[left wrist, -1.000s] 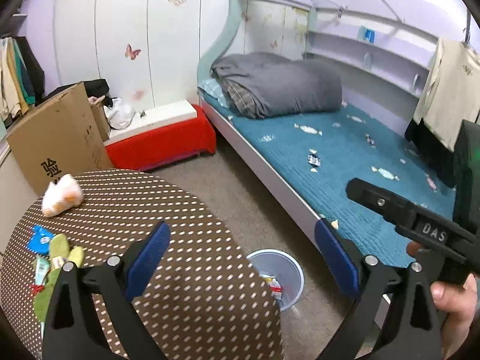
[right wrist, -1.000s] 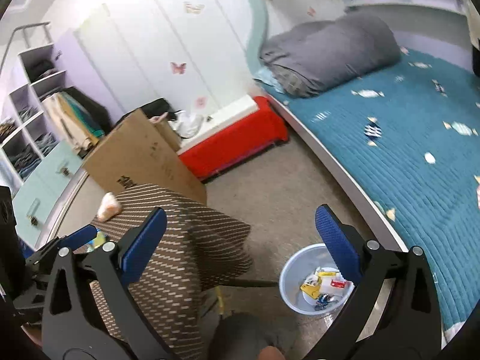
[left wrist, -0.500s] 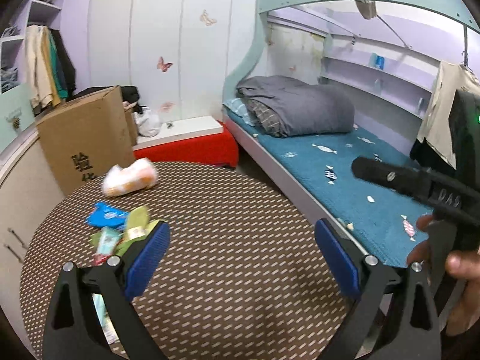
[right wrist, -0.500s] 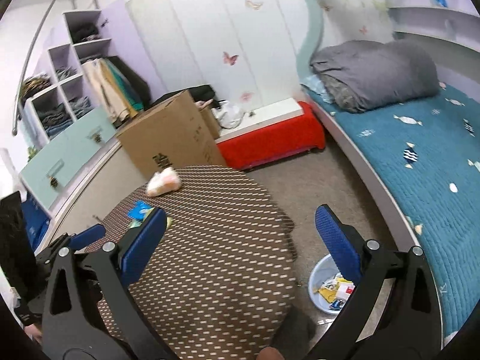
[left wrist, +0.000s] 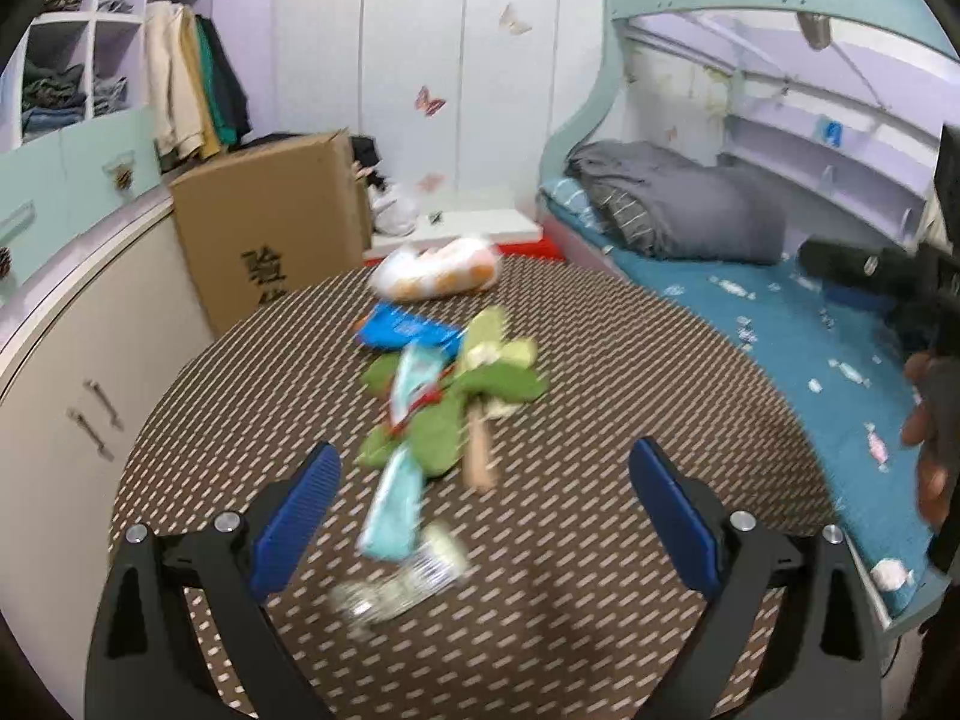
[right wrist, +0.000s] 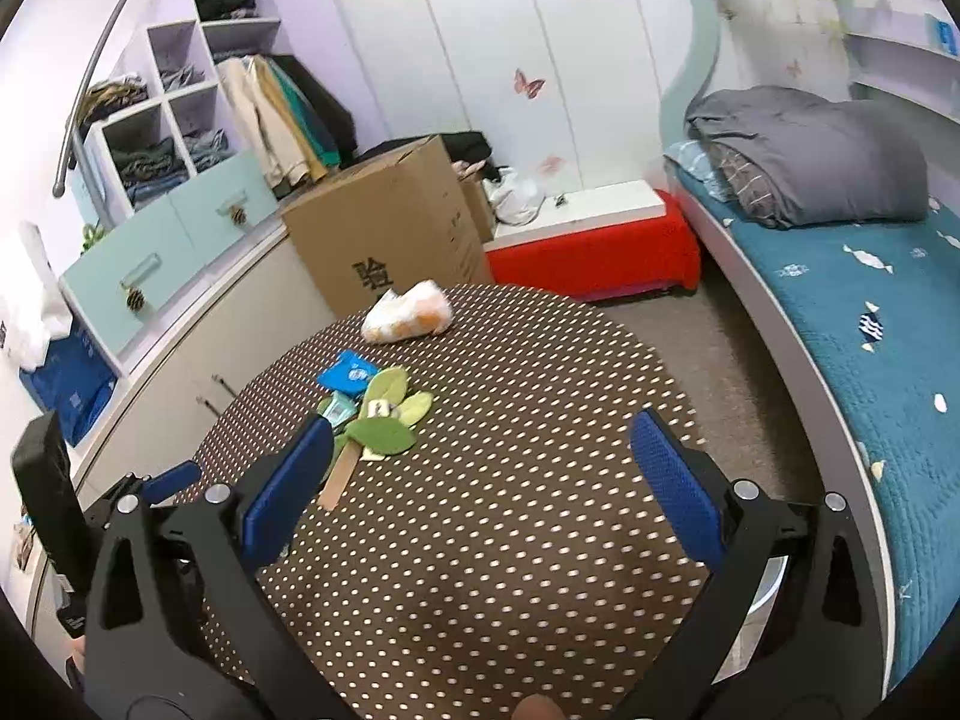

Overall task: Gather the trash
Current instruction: 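Grasp the snack wrapper with the left tool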

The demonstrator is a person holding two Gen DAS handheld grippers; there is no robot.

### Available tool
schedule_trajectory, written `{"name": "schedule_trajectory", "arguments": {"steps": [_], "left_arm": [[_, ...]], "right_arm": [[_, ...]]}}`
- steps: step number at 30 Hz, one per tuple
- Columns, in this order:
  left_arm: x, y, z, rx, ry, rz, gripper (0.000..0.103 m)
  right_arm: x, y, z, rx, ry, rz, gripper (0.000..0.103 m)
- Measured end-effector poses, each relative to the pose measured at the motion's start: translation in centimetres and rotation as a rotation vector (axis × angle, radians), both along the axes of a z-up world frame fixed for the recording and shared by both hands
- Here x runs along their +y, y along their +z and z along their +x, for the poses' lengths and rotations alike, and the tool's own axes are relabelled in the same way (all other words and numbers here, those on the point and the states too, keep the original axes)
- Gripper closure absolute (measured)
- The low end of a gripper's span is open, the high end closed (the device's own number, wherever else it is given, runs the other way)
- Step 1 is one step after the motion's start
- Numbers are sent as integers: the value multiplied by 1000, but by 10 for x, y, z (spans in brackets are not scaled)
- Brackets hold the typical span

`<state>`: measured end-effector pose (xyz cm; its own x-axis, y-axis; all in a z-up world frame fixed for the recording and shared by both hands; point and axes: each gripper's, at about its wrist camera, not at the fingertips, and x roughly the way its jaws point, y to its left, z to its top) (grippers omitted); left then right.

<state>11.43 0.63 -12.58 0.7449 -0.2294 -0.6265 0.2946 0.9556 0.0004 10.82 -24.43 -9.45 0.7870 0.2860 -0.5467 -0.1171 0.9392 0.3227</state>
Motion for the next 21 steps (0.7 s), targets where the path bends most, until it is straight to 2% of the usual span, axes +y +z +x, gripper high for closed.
{"name": "schedule_trajectory", "arguments": {"steps": [8,9,10,12,14,15,16,17,21], "left_arm": [[31,-43,0,86,-42,89,9],[32,-48,2,105,-55,91,15],[32,-52,4,126,-65,89,27],[35,-57,10,172,-87,64,42],[34,-60,13,187,-111,64,52],[33,-61,14,198,-132,62,60],[32,-62,14,204,-150,54,73],[30,-62,13,207,-165,50,80],[28,-62,10,203,-155,52,82]], "right_arm": [[32,-18,12,46,60,-31,6],[35,-19,13,48,66,-35,6],[38,-20,14,51,72,-41,6],[47,-22,18,59,86,-51,6],[55,-26,23,74,103,-57,6],[59,-28,25,79,112,-60,6],[65,-31,29,90,126,-70,6],[69,-33,32,96,135,-78,6],[91,-48,47,136,176,-84,6]]}}
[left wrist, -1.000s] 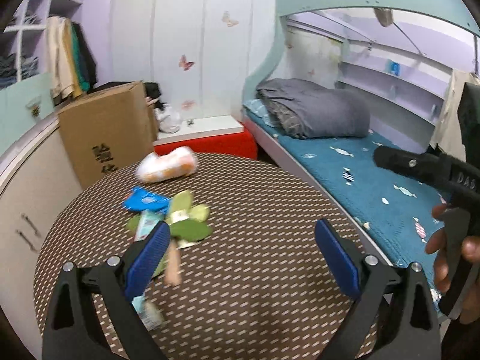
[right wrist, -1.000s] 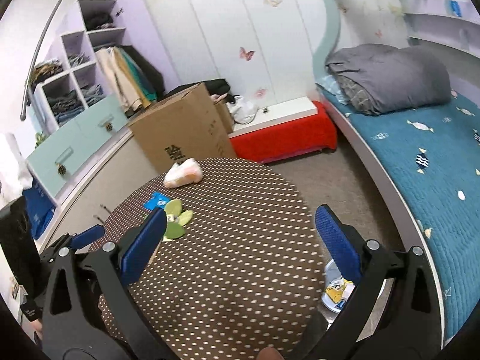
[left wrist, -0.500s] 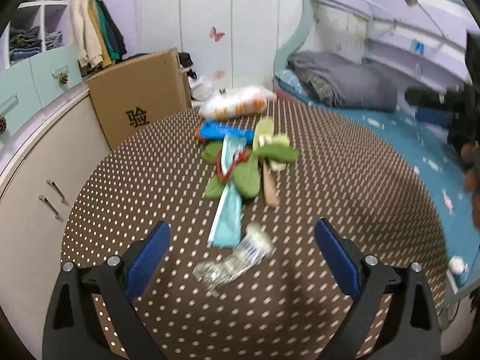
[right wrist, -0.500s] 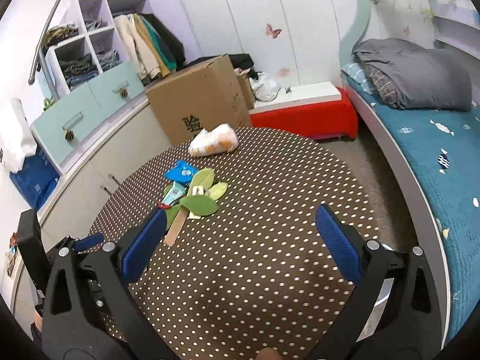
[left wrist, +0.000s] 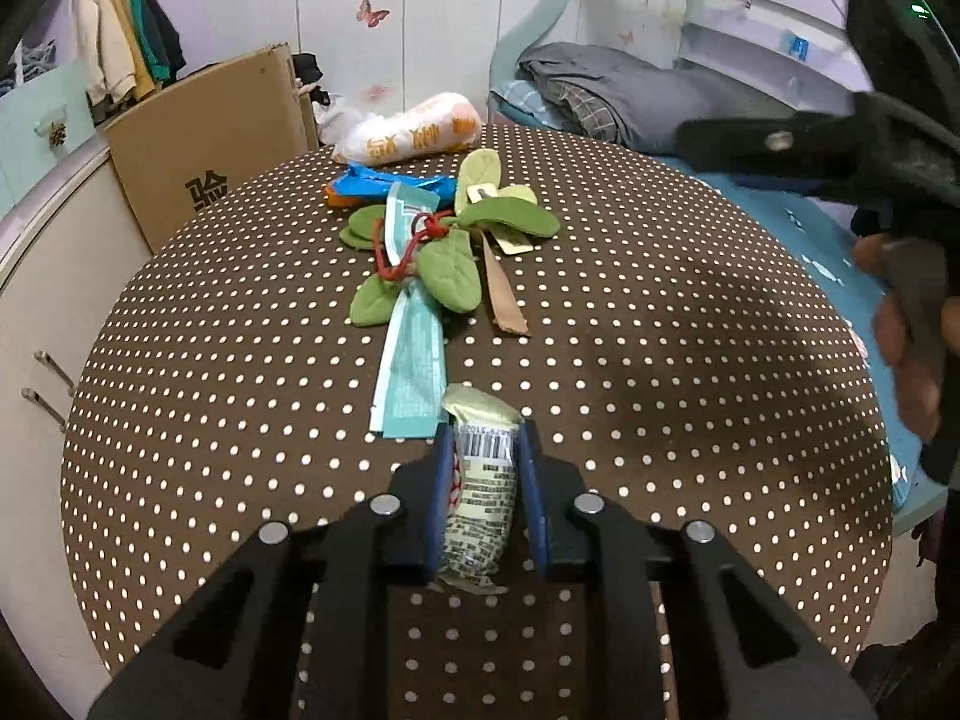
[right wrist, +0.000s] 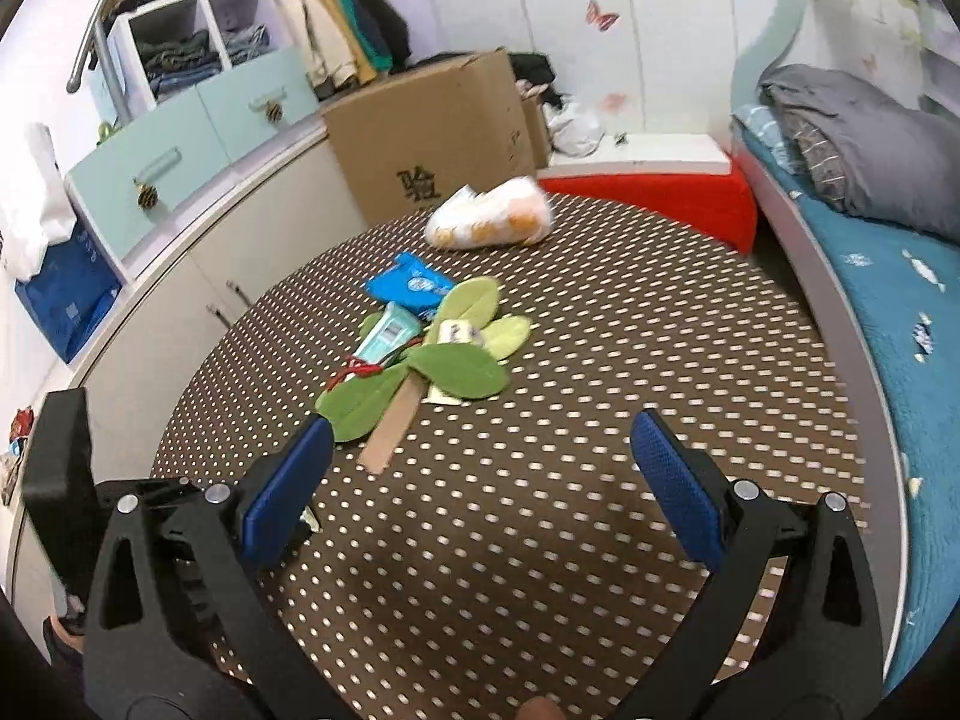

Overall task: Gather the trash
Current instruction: 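Grasp the snack wrapper with the left tool, then grasp the toothpaste tube with the right tool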

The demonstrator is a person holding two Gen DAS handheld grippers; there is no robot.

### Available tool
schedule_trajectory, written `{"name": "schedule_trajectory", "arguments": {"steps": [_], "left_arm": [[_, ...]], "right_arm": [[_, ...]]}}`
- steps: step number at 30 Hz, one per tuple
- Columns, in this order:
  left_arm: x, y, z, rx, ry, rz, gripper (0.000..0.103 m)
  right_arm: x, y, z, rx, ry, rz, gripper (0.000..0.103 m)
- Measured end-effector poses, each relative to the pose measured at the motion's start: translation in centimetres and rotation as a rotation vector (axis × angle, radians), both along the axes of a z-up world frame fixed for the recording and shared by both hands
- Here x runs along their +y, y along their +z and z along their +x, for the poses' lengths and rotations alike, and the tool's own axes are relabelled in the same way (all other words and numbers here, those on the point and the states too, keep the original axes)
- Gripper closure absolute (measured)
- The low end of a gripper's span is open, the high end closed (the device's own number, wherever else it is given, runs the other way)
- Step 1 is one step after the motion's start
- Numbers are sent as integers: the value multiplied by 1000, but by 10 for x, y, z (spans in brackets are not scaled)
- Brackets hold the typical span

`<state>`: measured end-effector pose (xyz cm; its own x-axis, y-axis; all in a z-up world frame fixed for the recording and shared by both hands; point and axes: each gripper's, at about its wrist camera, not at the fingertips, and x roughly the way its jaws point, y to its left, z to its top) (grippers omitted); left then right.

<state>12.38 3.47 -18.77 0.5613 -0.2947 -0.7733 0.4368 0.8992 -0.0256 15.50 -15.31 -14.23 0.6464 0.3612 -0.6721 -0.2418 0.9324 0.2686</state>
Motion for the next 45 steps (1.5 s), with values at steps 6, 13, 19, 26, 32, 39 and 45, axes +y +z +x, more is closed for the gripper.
{"name": "schedule_trajectory", "arguments": {"steps": [6,13,19,26,32,39,45], "left_arm": [[19,4,-9,-19,85,-27,78],[24,-2,-6,10,111,-52,67],[23,-2,-5,21,112,-75,83],[33,5,-10,10,165,-146,83],[30,20,-8,-32,189,-178,83],[30,29,-16,-49,216,-209,83],[37,30,-16,-47,234,-221,83]], "right_arm": [[28,-19,30,29,6,-44,6],[63,-38,67,39,57,-154,43],[61,-38,58,24,77,-151,89],[17,-16,29,-20,67,-16,93],[2,-11,33,5,65,-33,59],[22,-18,78,14,85,-31,33],[48,-42,101,82,137,-129,73]]}}
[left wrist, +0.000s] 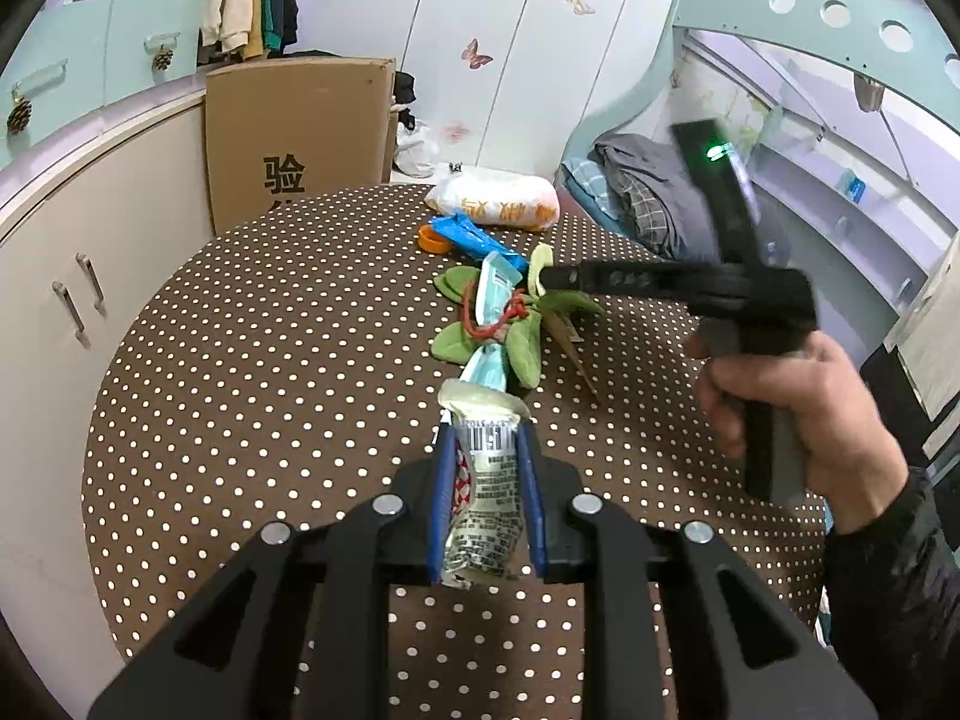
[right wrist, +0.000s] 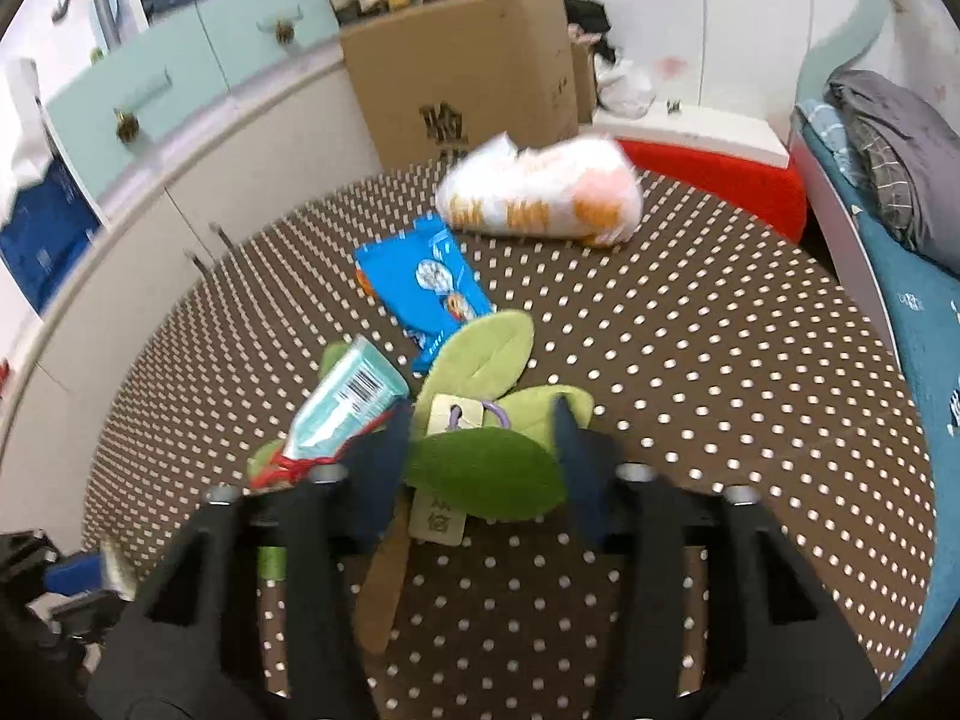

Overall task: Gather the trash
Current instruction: 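Grasp the toothpaste tube with the right tool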

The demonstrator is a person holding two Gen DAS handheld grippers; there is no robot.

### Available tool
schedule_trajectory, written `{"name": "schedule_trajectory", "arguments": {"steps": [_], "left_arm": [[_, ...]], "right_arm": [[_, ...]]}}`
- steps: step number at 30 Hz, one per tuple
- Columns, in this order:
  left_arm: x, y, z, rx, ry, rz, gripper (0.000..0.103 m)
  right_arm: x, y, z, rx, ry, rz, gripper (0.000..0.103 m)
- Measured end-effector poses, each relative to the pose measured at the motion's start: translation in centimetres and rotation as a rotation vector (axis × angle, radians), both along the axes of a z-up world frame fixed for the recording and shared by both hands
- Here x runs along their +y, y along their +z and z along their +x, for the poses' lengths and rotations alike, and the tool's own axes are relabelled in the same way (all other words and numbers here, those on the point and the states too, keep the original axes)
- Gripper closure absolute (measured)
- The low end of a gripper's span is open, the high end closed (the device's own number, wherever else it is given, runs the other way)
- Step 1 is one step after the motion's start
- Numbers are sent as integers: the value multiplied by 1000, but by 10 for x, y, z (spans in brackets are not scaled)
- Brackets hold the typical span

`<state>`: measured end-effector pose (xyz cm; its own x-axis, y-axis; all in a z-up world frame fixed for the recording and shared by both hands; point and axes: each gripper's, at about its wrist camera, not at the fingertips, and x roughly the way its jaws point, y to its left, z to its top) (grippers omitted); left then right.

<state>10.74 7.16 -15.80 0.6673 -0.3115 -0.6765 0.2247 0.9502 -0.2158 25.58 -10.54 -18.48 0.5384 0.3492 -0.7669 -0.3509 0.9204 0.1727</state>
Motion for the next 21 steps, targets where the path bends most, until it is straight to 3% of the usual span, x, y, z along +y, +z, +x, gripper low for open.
{"name": "schedule_trajectory", "arguments": {"steps": [4,5,13,17,18,20,21], "left_arm": [[2,-2,1,5,0,2,83],[3,-2,2,6,1,3,83],[1,3,3,-10,1,-2,83],[-3,9,5,-21,-7,0,83],[-3,9,6,-21,-10,1,83],[-6,10,7,-24,-16,1,83],[-7,11,7,-26,-19,1,83]], "right_arm": [[11,0,-8,-29,67,-58,85],[9,3,-12,-36,73,-46,93],[-39,31,-39,-81,19,114,95],[-60,29,-40,-8,-9,133,93],[-61,26,-41,3,-14,95,89],[-61,25,-47,-13,-16,66,69],[-60,26,-50,-24,-7,71,49]]}}
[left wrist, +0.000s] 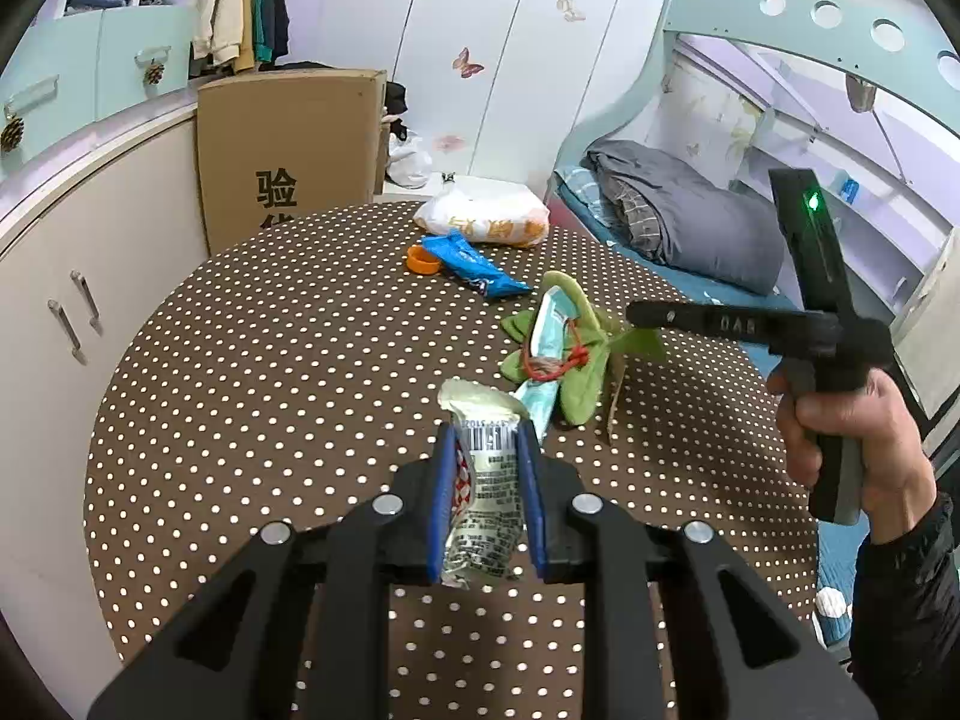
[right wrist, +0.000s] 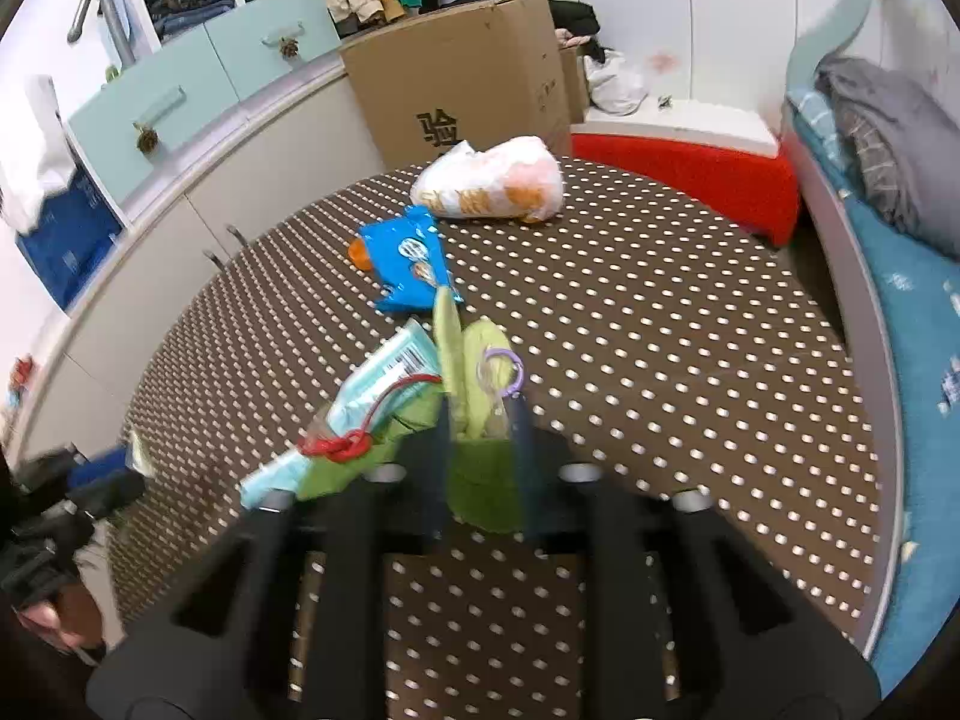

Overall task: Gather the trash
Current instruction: 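Grasp the toothpaste tube with the right tool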

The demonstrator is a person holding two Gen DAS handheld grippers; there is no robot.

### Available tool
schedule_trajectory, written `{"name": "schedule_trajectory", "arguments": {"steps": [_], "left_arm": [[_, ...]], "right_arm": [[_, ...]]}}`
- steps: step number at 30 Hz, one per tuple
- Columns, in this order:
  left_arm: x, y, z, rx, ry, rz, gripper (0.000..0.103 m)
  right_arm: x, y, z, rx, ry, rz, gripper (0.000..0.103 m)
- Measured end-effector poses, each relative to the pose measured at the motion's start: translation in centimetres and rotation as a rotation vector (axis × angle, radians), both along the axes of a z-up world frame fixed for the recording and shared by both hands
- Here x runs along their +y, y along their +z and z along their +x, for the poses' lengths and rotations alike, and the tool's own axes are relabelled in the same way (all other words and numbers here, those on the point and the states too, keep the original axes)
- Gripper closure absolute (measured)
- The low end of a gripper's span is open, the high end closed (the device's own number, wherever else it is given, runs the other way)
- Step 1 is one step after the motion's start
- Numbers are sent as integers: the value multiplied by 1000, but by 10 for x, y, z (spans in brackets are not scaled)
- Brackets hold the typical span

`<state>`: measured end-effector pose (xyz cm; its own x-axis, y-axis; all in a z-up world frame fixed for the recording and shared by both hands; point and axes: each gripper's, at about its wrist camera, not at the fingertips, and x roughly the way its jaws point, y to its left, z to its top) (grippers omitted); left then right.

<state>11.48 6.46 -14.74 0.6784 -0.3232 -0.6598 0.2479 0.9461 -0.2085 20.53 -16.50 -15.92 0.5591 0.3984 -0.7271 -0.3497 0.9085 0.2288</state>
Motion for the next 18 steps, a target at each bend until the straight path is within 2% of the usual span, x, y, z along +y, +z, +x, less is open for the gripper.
{"name": "schedule_trajectory", "arguments": {"steps": [3,8,11,12,14,18], "left_arm": [[-2,-1,0,-2,-1,1,83],[0,-1,0,-4,9,1,83],[8,-1,0,-4,23,1,83],[10,-1,-1,-4,29,1,83],[14,-2,-3,-2,34,-2,83],[20,-6,-5,3,42,-9,83]], "right_arm": [[16,2,-8,-38,48,-5,47],[62,1,-7,-34,127,4,47],[81,-6,7,24,76,-22,51],[87,-15,16,76,46,-52,54],[97,-23,27,101,4,-121,56],[125,-24,26,42,6,-300,65]]}}
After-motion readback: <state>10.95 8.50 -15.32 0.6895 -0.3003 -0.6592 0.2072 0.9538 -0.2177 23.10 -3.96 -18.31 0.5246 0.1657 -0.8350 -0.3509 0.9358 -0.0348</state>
